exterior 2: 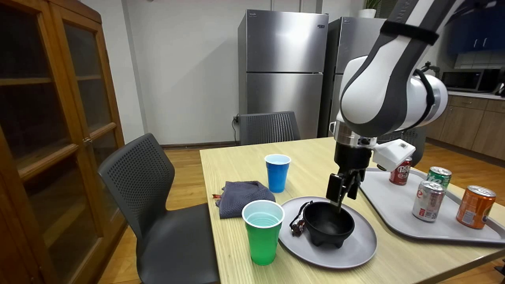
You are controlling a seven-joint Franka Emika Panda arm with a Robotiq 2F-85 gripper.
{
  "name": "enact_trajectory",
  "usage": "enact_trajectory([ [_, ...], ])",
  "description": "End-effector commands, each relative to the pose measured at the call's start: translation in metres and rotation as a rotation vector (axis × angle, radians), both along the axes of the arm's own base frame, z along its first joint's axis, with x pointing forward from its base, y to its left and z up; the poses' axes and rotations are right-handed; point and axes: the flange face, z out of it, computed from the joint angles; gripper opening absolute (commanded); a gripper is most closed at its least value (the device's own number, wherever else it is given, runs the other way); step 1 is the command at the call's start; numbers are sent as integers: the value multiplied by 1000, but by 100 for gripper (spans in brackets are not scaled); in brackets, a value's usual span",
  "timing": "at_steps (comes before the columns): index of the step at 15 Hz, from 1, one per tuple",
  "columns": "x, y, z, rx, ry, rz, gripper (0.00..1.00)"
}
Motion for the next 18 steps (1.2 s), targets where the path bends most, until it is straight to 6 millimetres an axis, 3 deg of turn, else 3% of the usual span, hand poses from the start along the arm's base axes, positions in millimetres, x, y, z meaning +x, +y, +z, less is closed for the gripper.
enact_trajectory([
  [1, 19, 5, -15, -22, -25, -46, 100],
  [7, 35, 8, -34, -42, -24, -83, 100],
  [8, 37, 8, -36, -44, -23, -83, 94],
  [9, 38, 8, -37, -44, -21, -83, 74],
  [12, 39, 9, -39, -44, -19, -83, 64],
  [18, 37, 9, -38, -46, -17, -81, 16],
])
